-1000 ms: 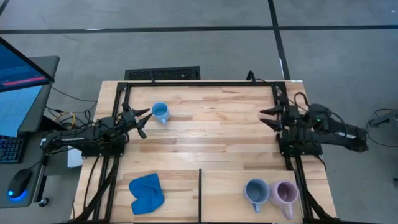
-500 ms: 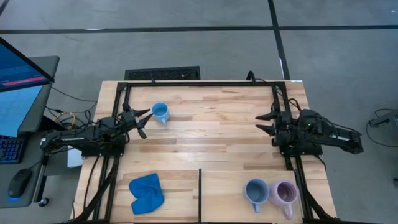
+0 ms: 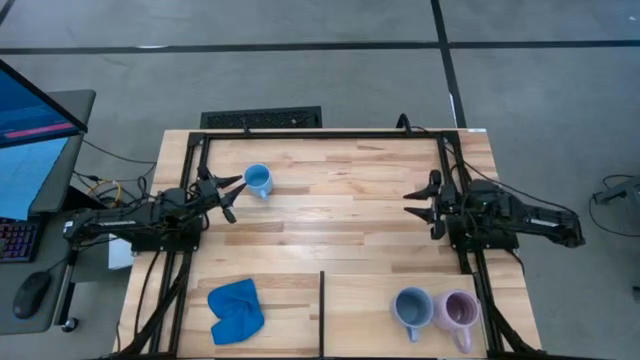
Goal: Stack small to large cups/mugs on shelf
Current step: Put the light blue mug on the shelf
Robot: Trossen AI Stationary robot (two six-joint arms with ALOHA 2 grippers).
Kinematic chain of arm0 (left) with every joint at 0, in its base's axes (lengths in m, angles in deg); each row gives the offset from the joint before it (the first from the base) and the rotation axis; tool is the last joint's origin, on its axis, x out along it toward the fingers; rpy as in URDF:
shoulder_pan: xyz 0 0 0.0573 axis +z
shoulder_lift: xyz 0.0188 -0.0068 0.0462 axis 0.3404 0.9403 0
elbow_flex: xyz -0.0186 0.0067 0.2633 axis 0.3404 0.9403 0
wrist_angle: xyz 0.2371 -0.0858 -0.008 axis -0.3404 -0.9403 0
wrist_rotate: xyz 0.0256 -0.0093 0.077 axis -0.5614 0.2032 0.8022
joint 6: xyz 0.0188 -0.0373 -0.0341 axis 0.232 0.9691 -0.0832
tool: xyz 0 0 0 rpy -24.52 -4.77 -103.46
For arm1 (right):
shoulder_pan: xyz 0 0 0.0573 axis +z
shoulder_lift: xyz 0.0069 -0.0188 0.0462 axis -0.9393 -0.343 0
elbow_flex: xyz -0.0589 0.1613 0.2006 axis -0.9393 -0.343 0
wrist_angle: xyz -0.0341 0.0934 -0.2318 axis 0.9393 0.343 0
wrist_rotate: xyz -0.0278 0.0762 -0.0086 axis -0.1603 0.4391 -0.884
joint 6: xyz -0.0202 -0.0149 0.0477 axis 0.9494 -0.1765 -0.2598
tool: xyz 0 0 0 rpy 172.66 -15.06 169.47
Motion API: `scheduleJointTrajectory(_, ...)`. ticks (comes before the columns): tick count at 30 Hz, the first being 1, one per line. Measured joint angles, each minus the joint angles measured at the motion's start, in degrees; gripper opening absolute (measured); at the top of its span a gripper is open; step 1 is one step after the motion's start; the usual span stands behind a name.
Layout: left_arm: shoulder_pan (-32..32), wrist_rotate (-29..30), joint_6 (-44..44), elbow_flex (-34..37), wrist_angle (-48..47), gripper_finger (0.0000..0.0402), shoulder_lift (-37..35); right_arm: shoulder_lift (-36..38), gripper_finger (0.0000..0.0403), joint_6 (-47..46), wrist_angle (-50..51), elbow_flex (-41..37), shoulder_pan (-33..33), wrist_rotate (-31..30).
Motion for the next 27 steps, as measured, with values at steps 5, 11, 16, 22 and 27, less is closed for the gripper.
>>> scheduleJointTrajectory(5, 0.00, 0.00, 1.27, 0.00, 0.02, 0.0108, 0.00, -0.03, 0.0182, 0.04, -2.98, -2.67, -0.01, -0.24)
scheduleJointTrajectory(11, 0.00, 0.00, 2.89, 0.02, 0.02, 0.0108, 0.00, 0.02, 0.0182, -0.04, -3.57, -3.65, 0.01, -0.31)
scheduleJointTrajectory(16, 0.00, 0.02, 2.93, 0.02, 0.01, 0.0108, 0.00, 0.00, 0.0182, -0.04, -3.57, -3.66, 0.00, -0.31)
scheduleJointTrajectory(22, 0.00, 0.02, 2.93, 0.01, 0.02, 0.0108, 0.00, 0.00, 0.0182, -0.07, -3.50, -3.65, 0.01, -0.37)
scheduleJointTrajectory(27, 0.00, 0.02, 2.93, 0.01, 0.02, 0.0108, 0.00, 0.00, 0.0182, -0.07, -3.46, -3.65, 0.00, -0.39)
